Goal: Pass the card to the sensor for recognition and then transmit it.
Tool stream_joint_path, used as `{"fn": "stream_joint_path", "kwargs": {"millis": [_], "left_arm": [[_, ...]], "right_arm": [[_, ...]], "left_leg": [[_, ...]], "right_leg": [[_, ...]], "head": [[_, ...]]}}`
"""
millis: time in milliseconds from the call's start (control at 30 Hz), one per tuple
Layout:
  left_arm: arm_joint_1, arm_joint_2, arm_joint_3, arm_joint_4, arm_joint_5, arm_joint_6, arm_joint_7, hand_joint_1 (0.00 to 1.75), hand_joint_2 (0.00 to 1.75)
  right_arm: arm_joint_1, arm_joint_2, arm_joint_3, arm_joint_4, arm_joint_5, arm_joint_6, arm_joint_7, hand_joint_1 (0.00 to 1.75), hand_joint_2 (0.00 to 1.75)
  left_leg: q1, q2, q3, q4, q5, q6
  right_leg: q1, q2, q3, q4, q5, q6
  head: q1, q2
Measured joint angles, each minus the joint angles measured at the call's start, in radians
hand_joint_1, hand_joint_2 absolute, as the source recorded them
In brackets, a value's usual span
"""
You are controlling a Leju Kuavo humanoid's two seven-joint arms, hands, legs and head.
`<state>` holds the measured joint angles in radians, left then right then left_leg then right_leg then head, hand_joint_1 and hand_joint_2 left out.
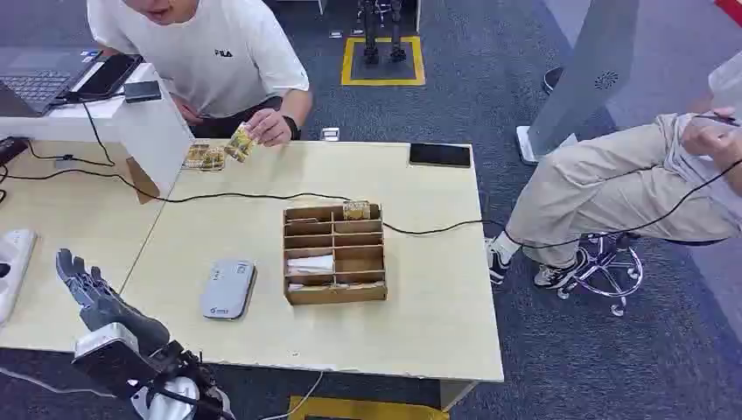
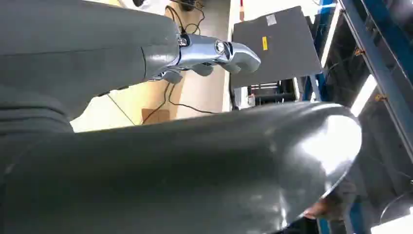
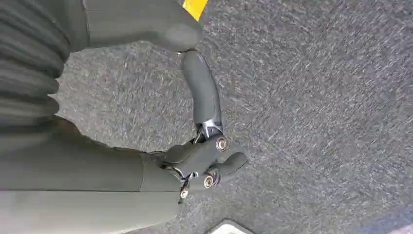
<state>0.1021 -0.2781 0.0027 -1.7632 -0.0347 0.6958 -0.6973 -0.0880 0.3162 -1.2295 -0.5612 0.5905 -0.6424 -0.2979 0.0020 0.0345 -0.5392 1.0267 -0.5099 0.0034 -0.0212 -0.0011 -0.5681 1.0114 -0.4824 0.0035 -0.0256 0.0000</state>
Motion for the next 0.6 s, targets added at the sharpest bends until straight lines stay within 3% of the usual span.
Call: {"fn": "stream_joint_path", "kwargs": {"millis": [600], "left_arm": [[-0.066, 0.003, 0.053, 0.084, -0.141, 0.000, 0.016, 0.00, 0.00]], "right_arm": [[0.003, -0.003, 0.077, -0.016, -0.019, -0.006, 0.021, 0.00, 1.75]], "left_leg": [[0.000, 0.002, 0.000, 0.000, 0.000, 0.000]], "right_leg": [[0.000, 0.003, -0.001, 0.000, 0.001, 0.001]], "head": [[0.000, 0.000]]}}
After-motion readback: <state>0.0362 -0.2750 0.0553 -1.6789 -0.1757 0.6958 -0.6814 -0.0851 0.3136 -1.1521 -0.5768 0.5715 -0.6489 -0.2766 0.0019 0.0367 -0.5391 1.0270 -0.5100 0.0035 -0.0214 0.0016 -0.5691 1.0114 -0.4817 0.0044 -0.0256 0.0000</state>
